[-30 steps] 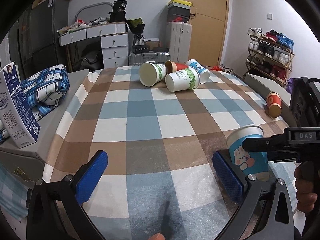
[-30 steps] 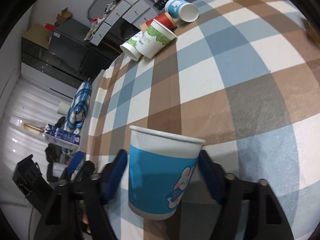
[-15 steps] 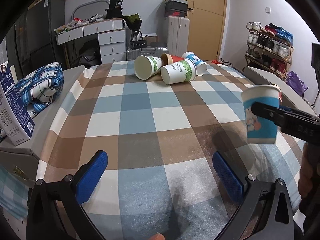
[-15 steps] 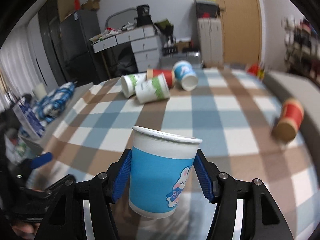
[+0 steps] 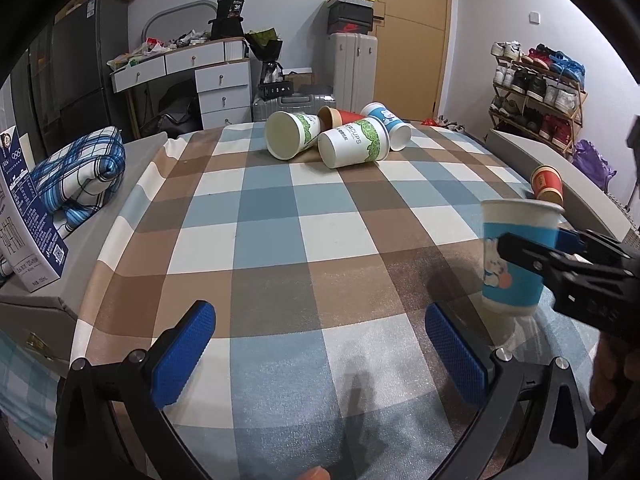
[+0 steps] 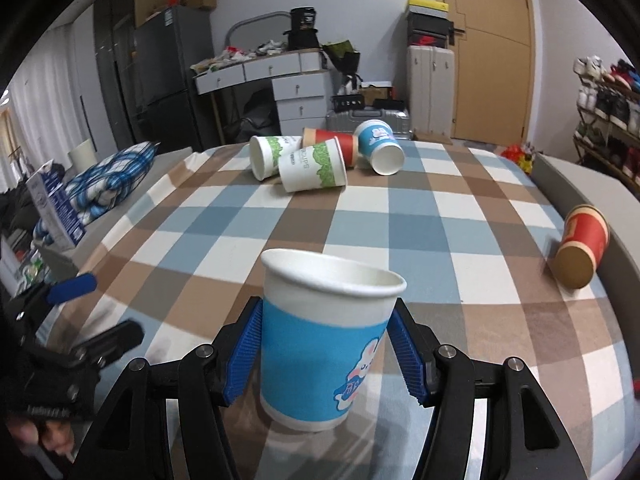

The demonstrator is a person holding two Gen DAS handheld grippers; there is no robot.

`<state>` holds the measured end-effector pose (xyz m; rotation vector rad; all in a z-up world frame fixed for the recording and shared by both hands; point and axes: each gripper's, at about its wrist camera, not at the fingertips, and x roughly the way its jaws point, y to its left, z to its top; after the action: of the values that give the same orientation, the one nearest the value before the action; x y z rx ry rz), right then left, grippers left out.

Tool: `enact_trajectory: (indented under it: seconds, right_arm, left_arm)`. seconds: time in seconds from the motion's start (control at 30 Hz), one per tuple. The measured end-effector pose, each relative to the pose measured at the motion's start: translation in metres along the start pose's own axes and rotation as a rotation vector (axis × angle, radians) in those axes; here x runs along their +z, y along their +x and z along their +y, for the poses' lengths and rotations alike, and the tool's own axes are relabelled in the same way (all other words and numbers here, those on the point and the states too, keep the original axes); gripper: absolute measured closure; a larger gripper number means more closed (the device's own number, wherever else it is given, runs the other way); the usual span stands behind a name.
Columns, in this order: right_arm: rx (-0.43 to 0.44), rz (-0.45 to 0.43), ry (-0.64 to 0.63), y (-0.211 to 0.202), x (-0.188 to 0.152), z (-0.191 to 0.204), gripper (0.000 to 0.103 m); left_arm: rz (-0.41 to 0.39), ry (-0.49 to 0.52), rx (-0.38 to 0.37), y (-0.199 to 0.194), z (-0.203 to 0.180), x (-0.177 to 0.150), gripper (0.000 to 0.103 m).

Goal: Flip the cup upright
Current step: 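Lift the blue cup with the right gripper and rotate it rim up, then lower the upright blue cup onto the table and open the right gripper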

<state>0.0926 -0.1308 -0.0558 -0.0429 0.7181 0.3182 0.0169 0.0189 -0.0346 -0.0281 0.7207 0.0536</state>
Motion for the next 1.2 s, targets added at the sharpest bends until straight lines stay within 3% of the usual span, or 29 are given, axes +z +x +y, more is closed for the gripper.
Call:
enact_trajectory:
  seconds: [0.27,0.57,0.77,0.9,1.0,1.2]
  right_arm:
    - [0.066,0.064,-0.041,-0.024,-0.02,-0.002,0.044]
    - [-0.003,-0.017,-0.08,-0.009,-0.004,0.012,0.045]
    - [-0.032,-0.002,-0.084,0.012,0.01,0.021,0.044]
    - [-0.014,0.02,-0.074,0.016,0.007,0.019,0.036]
    - [0.007,0.009,-0.072,0.008,0.006,0.017,0.02]
    - [0.051,-0.087,-0.056,-0.031,0.004,0.004,0.002]
  left_arm:
    - [0.001,-0.003,-0.003,0.001,0.0,0.0,0.001]
    - [-0.007,-0.024,-0.008,-0.001,0.002,0.0,0.001]
    - [-0.011,-0.024,-0.008,-0.003,0.002,0.0,0.001]
    - [-0.013,-0.023,-0.015,-0.003,0.001,0.001,0.001]
    - [-0.017,-0.023,-0.021,-0.004,0.0,0.001,0.001]
    - [-0.067,-0.029,-0.059,-0.016,-0.005,0.003,0.001]
